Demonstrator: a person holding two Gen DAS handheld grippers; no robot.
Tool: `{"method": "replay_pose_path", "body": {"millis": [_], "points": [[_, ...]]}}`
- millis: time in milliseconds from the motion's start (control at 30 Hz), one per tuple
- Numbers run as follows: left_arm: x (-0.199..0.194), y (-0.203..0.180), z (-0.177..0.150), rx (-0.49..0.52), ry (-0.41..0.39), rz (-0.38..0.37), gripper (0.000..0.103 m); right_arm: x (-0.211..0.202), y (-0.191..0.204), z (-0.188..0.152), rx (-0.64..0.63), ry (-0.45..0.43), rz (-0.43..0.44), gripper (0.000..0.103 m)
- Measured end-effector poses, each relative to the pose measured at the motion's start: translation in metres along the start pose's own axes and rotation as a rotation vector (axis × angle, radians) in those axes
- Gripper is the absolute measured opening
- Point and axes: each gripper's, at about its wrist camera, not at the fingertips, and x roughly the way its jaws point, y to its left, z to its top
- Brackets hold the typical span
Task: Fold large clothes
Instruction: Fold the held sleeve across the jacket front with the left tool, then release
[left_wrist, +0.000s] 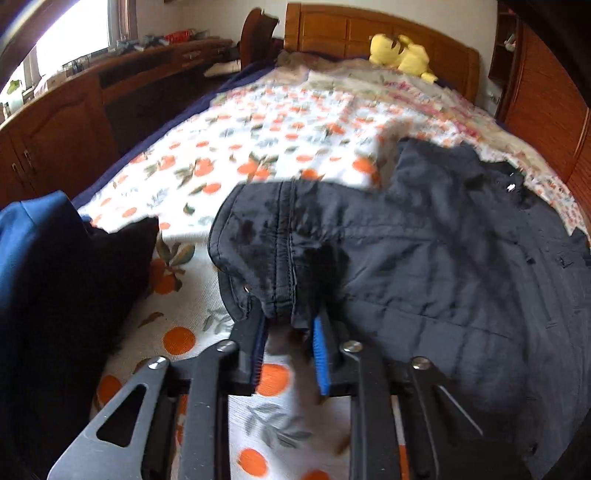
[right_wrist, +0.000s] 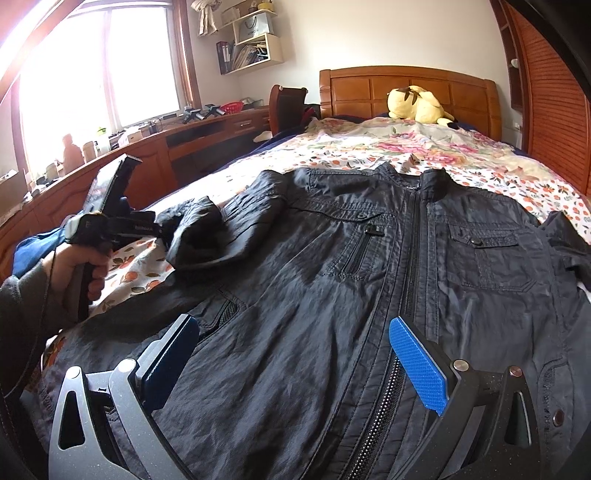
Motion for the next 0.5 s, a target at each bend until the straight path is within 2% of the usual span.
{"method": "replay_pose_path", "body": {"millis": [133, 300, 500], "points": [[-0.045, -0.030, 0.003, 0.033, -0.108, -0.051, 0.020, -0.013, -0.003, -0.003, -0.004, 0.004, -0.013, 0.103], [-0.108, -0.089, -0.003, 0.140, -0.248, -0.147, 0.020, -0.035, -0.014, -0.006, -0.005, 0.010, -0.066, 0.103], [-0.161, -0.145, -0.018, 0.239, -0.328, -0.261, 0.020, -0.061, -0.035, -0.001, 0.022, 0.000, -0.159, 0.103]]}}
